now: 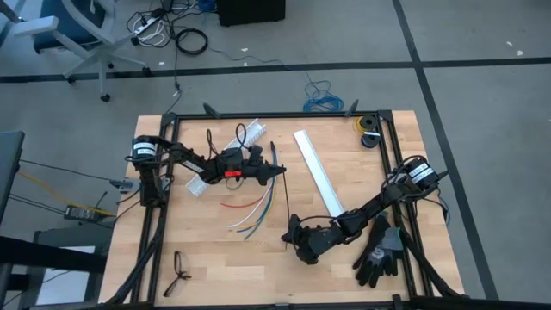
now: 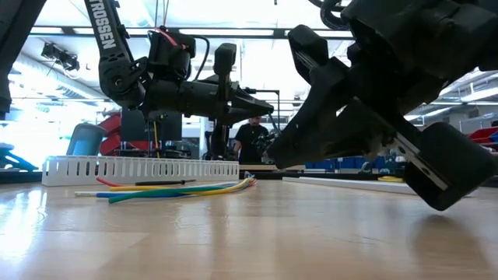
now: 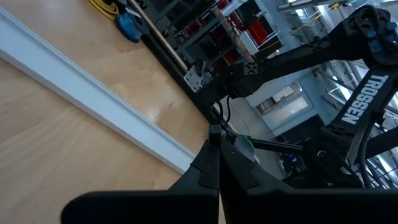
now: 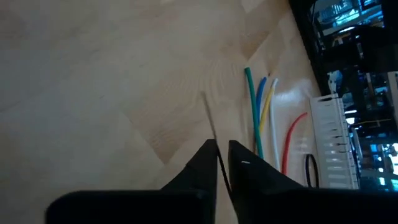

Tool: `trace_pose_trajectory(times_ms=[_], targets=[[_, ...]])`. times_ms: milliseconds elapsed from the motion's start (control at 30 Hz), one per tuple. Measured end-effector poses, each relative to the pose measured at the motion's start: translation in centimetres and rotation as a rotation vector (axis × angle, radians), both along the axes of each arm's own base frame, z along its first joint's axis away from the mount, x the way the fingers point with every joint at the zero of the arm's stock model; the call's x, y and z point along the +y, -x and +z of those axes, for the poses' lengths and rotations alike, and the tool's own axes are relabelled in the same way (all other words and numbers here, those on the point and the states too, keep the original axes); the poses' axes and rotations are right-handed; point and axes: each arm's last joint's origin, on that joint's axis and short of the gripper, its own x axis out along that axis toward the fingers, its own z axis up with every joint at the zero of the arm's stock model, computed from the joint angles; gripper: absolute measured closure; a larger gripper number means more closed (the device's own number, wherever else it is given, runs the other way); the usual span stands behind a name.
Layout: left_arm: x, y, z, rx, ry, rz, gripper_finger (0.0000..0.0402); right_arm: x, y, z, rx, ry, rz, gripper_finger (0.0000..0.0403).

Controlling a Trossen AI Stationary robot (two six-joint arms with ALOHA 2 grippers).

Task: Ziptie cables
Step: Prepare the black zip tie to wrap the cable wires

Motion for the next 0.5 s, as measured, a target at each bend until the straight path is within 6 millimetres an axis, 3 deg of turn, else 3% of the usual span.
trace_pose_trajectory(times_ms=[200,500], targets=[[0.0,0.0,0.0,0.002,-0.027,-0.003,0.0401,0.0,0.0,0.0,-0.003,-0.079,-0.055,0.0401],[-0.9,-0.2,0.0,0.007,-0.241,-0.019,0.0401,-2.8,-1.3,0.1,-0.054,-0.501,-0.421,0.0403]])
